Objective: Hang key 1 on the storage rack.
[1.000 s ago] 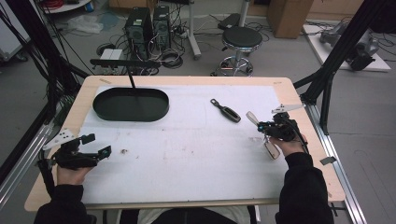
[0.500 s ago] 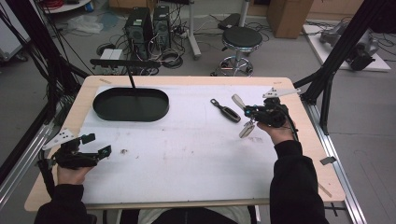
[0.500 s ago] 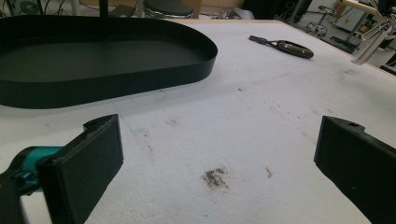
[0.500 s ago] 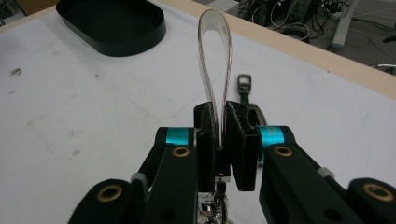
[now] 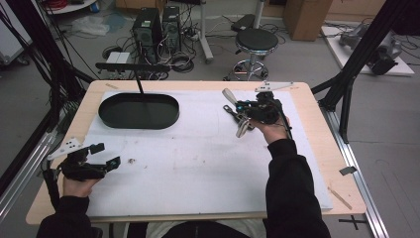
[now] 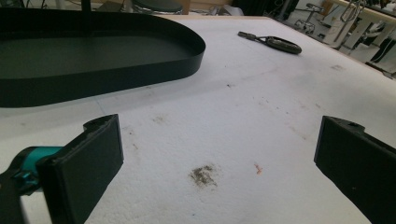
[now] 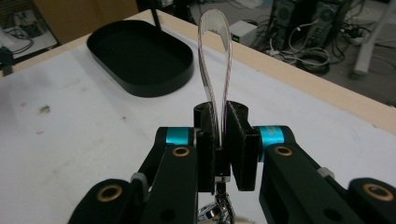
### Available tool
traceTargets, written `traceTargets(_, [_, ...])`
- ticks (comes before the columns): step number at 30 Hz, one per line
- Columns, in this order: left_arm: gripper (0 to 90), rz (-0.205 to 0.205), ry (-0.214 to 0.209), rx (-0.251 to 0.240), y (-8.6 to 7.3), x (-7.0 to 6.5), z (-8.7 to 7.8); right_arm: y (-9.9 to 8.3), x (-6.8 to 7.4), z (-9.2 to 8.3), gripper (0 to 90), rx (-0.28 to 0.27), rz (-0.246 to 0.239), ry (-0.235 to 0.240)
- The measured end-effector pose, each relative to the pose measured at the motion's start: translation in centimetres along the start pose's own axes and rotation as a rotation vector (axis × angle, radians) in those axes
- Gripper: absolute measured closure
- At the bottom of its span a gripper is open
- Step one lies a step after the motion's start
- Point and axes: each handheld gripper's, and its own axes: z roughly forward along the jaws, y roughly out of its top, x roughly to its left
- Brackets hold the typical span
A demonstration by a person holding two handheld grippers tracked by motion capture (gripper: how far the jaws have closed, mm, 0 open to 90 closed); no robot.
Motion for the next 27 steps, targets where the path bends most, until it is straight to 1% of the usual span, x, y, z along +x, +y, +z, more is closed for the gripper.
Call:
traceTargets(1, [1.7,0.0,0.0,0.0,0.0,0.0,0.0,0.0,0.0,0.0,82.5,0.0,0.0,0.0])
traceTargets(2, [1.7,-0.005,0.002,-0.005,0.0,0.1,0.0,0.6,0.6,0.7,82.5,-0.003,-0.014,0.016])
traceTargets(3, [1.7,-0.005,0.002,-0.005,0.0,0.1,0.0,0.6,0.6,0.7,82.5,-0.003,-0.014,0.016])
traceTargets(4, [1.7,-0.004,0.004,-0.01,0.0,0.2,-0.1,1.1,1.0,1.4,82.5,0.007,-0.029,0.021])
traceTargets(5, [1.7,-0.004,0.004,-0.01,0.0,0.2,-0.1,1.1,1.0,1.4,82.5,0.007,-0.029,0.021])
traceTargets(6, [1.7,-0.005,0.006,-0.012,0.0,0.2,0.0,1.6,1.3,2.0,82.5,0.015,-0.035,0.028])
traceTargets(8, [1.7,-0.005,0.005,-0.011,0.0,0.2,0.1,2.2,1.6,2.7,82.6,0.019,-0.044,0.034])
traceTargets(11, [1.7,-0.009,-0.001,-0.003,0.0,0.2,0.2,3.0,1.9,3.7,82.6,0.016,-0.027,0.047])
traceTargets(12, [1.7,-0.004,-0.004,0.0,0.0,0.2,0.3,3.3,2.0,4.0,82.6,0.018,-0.024,0.052])
traceTargets(16, [1.7,-0.011,-0.014,-0.001,0.0,0.3,0.3,4.8,2.3,5.1,82.6,0.007,-0.02,0.071])
traceTargets(18, [1.7,-0.017,-0.025,-0.004,0.0,0.3,0.3,5.5,2.5,5.6,82.6,0.004,-0.03,0.078])
traceTargets(20, [1.7,-0.013,-0.023,-0.005,0.0,0.2,0.4,6.2,2.7,6.2,82.6,0.009,-0.035,0.08])
traceTargets(21, [1.7,0.001,-0.007,-0.009,0.0,0.0,0.4,6.5,2.8,6.5,82.5,0.004,-0.04,0.083])
traceTargets(22, [1.7,0.001,-0.007,-0.009,0.0,0.0,0.4,6.8,2.9,6.7,82.5,0.006,-0.041,0.085])
traceTargets(23, [1.7,0.019,0.008,0.0,0.0,0.0,0.5,7.1,3.0,7.0,82.5,0.006,-0.045,0.084])
traceTargets(25, [1.7,0.023,0.015,0.005,0.0,0.0,0.6,7.7,3.2,7.5,82.5,0.014,-0.053,0.083])
traceTargets(26, [1.7,0.023,0.017,0.019,0.0,0.0,0.7,8.0,3.3,7.8,82.5,0.014,-0.051,0.083])
traceTargets(27, [1.7,0.023,0.017,0.019,0.0,0.0,0.7,8.2,3.4,8.0,82.5,0.009,-0.048,0.087])
